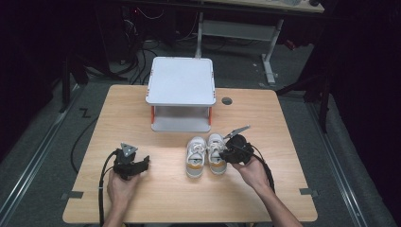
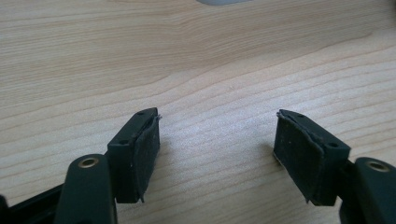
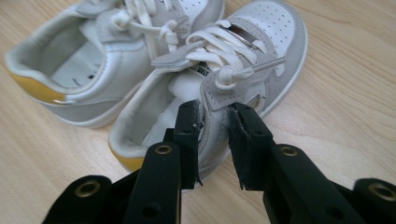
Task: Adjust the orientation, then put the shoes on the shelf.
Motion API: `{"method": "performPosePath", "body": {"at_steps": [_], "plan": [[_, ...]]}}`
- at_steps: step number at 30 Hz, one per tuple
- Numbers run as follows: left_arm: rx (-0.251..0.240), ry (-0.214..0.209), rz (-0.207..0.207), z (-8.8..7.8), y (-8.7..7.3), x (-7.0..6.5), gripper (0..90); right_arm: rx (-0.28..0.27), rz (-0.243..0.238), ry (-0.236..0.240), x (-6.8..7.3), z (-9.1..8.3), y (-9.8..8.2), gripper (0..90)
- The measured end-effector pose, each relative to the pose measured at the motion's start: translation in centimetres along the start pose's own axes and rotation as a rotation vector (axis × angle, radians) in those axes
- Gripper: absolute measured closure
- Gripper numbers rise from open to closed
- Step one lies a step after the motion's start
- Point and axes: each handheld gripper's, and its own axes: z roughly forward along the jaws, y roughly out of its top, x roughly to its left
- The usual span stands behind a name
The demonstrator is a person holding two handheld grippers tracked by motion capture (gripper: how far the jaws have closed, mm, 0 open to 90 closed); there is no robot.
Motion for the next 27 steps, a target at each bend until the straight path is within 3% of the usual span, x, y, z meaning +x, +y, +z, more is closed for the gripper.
{"method": "performPosePath", "body": {"at_steps": [8,11,14,15,16,18,19,20,22,24,27], "plan": [[0.000,0.000,0.000,0.0,0.0,0.0,31.3,-0.009,0.057,0.091,-0.9,0.4,-1.0,67.0],[-0.002,0.001,-0.004,0.0,0.0,0.0,31.4,-0.061,0.085,0.116,-1.4,0.4,-1.9,60.6],[0.000,0.002,-0.002,0.0,0.0,0.0,31.7,-0.120,0.089,0.108,-1.8,0.2,-2.6,51.7],[0.000,0.002,-0.002,0.0,0.0,0.0,31.7,-0.176,0.103,0.110,-2.3,-0.2,-3.2,49.1],[0.000,0.003,-0.002,0.0,0.0,0.0,31.7,-0.176,0.103,0.110,-2.3,-0.2,-3.2,49.1],[0.000,0.003,-0.003,0.0,0.0,0.0,31.7,-0.229,0.116,0.117,-2.7,-0.7,-3.9,48.7],[0.000,0.003,-0.003,0.0,0.0,0.0,31.6,-0.297,0.124,0.105,-3.1,-1.4,-5.0,48.6],[-0.002,0.005,-0.006,0.0,0.0,-0.1,31.6,-0.297,0.124,0.105,-3.1,-1.4,-5.0,48.6],[-0.002,0.009,-0.009,-0.1,-0.1,-0.1,31.6,-0.327,0.128,0.060,-3.6,-1.6,-6.1,48.5],[0.001,0.011,-0.010,-0.1,-0.1,-0.2,31.6,-0.325,0.150,-0.033,-4.7,-1.2,-7.5,48.5],[0.000,0.016,-0.016,-0.1,-0.1,-0.3,31.4,-0.292,0.215,-0.124,-6.6,-0.4,-9.5,48.1]]}}
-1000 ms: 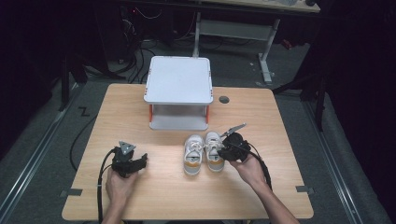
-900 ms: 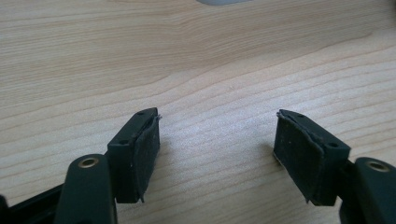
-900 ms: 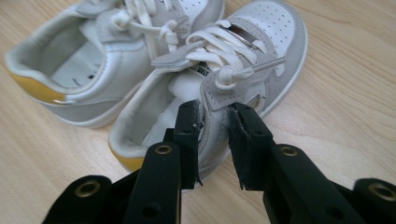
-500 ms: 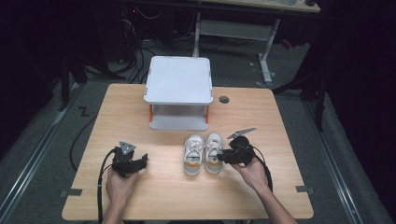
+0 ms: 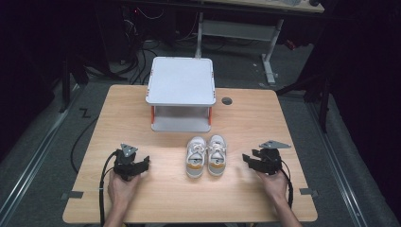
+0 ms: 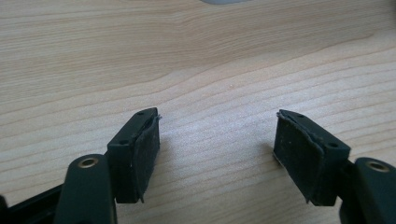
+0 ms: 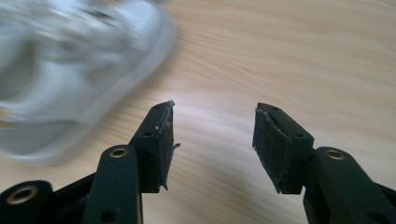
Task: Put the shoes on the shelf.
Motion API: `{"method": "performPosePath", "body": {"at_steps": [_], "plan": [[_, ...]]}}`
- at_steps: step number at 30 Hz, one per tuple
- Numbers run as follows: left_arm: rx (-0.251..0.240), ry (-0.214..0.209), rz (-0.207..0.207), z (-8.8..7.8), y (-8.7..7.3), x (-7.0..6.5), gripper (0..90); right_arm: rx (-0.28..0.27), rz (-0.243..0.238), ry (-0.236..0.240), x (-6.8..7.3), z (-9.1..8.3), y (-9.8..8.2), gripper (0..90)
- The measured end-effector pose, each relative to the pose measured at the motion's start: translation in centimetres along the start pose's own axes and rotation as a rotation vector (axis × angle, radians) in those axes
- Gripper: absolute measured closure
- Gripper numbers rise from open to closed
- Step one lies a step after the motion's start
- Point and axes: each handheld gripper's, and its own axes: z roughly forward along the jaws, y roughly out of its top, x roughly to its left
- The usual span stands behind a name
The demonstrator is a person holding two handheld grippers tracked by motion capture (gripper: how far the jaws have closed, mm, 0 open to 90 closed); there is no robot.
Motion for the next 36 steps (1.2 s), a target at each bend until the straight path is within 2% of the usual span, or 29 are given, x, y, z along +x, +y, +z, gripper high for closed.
{"method": "performPosePath", "body": {"at_steps": [1,4,7,9,12,14,17,19,21,22,25,31,36], "plan": [[-0.002,0.001,-0.006,0.0,0.0,0.0,31.2,0.002,0.008,-0.039,-0.6,0.1,-0.5,48.1],[-0.004,0.006,-0.036,0.1,0.1,-0.3,28.7,0.000,0.038,-0.113,-2.1,0.3,-1.7,47.2],[0.000,0.016,-0.007,-0.1,-0.1,-0.9,30.4,0.008,0.036,-0.199,-3.0,0.7,-2.2,45.0],[0.001,0.017,-0.007,-0.2,-0.2,-1.2,30.6,0.013,0.030,-0.244,-3.4,1.1,-2.4,44.3],[0.001,0.014,-0.011,-0.2,-0.1,-1.6,30.6,-0.020,0.056,-0.231,-3.9,1.4,-2.7,42.2],[0.009,-0.001,-0.014,-0.2,0.0,-1.8,32.1,-0.016,0.085,-0.214,-4.2,1.4,-2.6,39.5],[0.041,-0.091,-0.059,-0.6,1.0,-2.4,35.6,-0.015,0.096,-0.226,-4.4,1.4,-2.6,39.4],[0.039,-0.121,-0.056,-1.1,1.7,-3.2,37.9,-0.015,0.096,-0.229,-4.4,1.4,-2.6,39.3],[0.035,-0.162,-0.038,-1.7,2.7,-4.4,38.8,-0.016,0.096,-0.231,-4.4,1.4,-2.6,39.2],[0.036,-0.185,-0.016,-2.1,3.3,-5.3,39.2,-0.015,0.097,-0.231,-4.3,1.4,-2.6,39.1],[0.038,-0.221,0.026,-2.9,4.4,-7.3,40.1,-0.016,0.097,-0.232,-4.4,1.4,-2.6,39.0],[0.026,-0.305,0.067,-4.1,6.6,-11.2,37.8,-0.016,0.098,-0.232,-4.4,1.4,-2.6,39.1],[0.068,-0.353,0.114,-4.1,7.8,-13.9,37.7,-0.016,0.099,-0.232,-4.4,1.4,-2.6,39.0]]}}
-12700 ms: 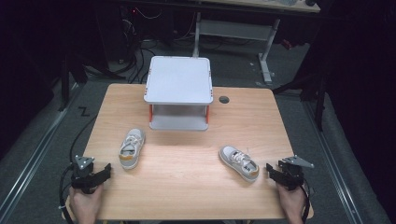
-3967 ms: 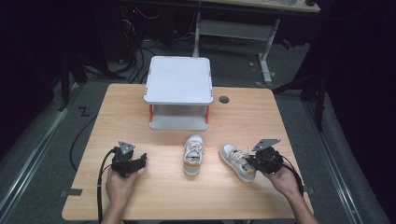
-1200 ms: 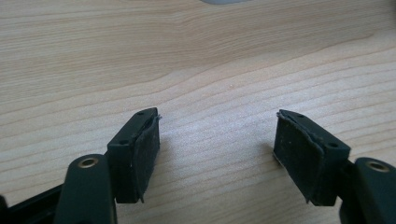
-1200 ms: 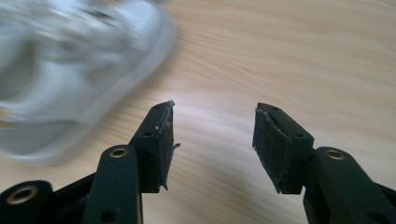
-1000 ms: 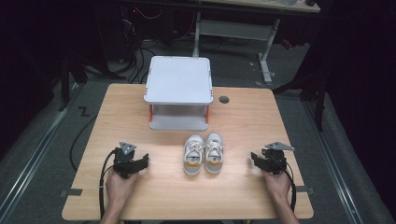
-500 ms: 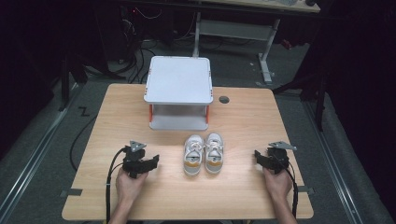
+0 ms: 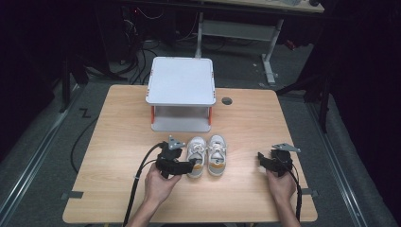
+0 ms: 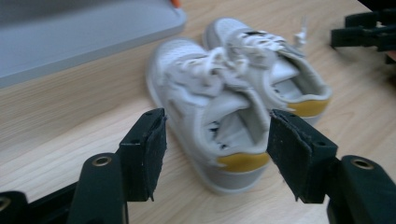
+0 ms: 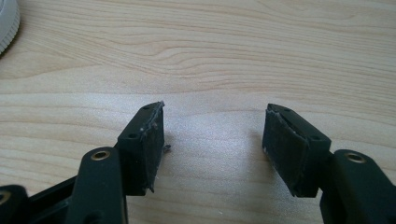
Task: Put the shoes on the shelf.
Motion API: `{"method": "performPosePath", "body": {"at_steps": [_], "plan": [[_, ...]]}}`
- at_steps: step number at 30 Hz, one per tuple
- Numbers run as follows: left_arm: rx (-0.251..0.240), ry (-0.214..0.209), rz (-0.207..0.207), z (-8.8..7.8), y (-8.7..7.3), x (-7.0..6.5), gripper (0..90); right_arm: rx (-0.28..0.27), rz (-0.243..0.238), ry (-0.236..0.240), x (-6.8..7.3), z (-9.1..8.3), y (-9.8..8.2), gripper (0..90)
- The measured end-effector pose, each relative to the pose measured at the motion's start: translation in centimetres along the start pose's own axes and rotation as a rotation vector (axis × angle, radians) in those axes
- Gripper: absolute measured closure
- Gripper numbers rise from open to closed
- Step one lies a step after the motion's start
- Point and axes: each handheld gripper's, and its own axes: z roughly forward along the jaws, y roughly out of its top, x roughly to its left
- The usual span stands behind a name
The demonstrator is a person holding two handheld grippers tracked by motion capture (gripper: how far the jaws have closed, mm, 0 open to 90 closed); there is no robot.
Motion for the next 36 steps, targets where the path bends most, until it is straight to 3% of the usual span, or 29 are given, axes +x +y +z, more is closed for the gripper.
{"method": "performPosePath", "body": {"at_steps": [8,11,14,17,26,30,36], "plan": [[0.082,-0.057,-0.047,2.6,1.2,-1.8,39.1,0.001,0.003,0.001,0.0,0.0,0.0,38.9],[0.105,-0.047,-0.068,3.6,1.4,-1.8,38.2,0.001,0.004,0.001,0.0,0.0,0.0,38.8],[0.123,-0.069,-0.105,4.4,1.6,-1.8,38.9,0.001,0.002,0.002,0.0,0.0,0.0,38.7],[0.147,-0.076,-0.114,5.0,1.9,-2.0,38.4,0.001,0.002,0.002,0.0,0.0,0.0,38.7],[0.166,-0.118,-0.185,5.6,3.0,-1.5,43.3,0.001,0.003,0.002,0.0,0.0,0.0,38.7],[0.169,-0.098,-0.182,6.0,3.4,-1.8,47.2,0.001,0.003,0.001,0.0,0.0,0.0,38.6],[0.187,-0.034,-0.137,7.1,3.4,-2.2,53.4,0.001,0.003,0.000,0.0,0.0,0.0,38.6]]}}
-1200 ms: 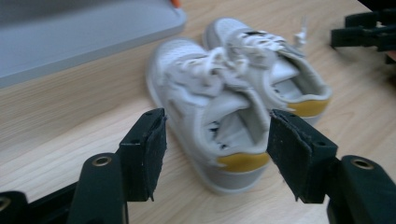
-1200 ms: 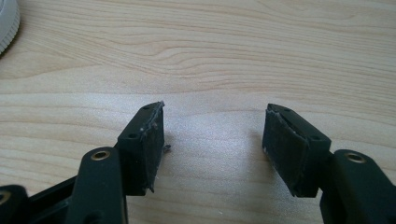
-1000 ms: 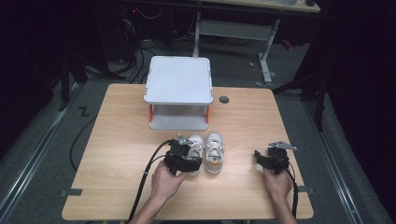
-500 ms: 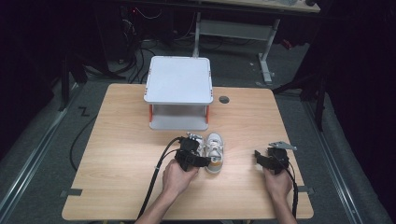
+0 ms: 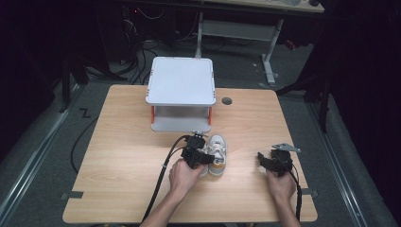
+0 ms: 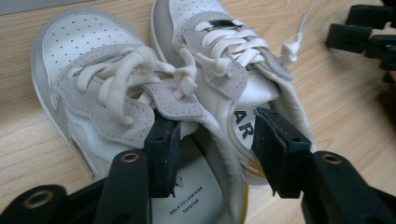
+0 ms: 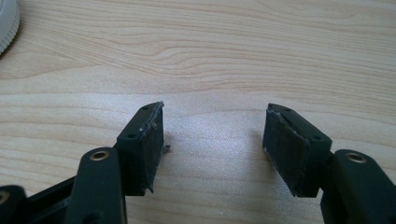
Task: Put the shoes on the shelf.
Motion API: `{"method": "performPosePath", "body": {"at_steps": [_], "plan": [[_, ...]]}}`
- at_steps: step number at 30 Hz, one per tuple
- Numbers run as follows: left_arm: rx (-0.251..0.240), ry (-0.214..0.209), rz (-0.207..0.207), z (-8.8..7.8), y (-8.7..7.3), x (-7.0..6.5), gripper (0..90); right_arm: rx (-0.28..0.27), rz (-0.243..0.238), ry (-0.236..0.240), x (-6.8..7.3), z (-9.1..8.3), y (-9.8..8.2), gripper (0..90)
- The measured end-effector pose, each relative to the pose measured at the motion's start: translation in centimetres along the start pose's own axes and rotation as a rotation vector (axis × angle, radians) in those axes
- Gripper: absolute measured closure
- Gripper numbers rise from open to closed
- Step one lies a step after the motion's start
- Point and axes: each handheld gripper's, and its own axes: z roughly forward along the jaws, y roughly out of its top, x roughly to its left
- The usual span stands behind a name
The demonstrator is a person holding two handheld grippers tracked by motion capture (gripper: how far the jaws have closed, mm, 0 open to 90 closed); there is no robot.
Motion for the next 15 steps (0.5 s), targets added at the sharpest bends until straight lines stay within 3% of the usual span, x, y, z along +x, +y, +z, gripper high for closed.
{"method": "performPosePath", "body": {"at_steps": [5,7,15], "plan": [[-0.006,0.057,0.061,0.8,0.1,-0.7,54.9,0.000,0.001,-0.001,0.0,0.0,0.0,38.6],[-0.011,0.098,0.112,1.0,0.0,-1.2,58.9,0.000,0.001,-0.002,0.0,0.0,0.0,38.5],[0.000,0.121,0.152,1.0,0.0,-1.6,71.1,0.000,0.004,-0.005,0.1,0.0,0.0,38.5]]}}
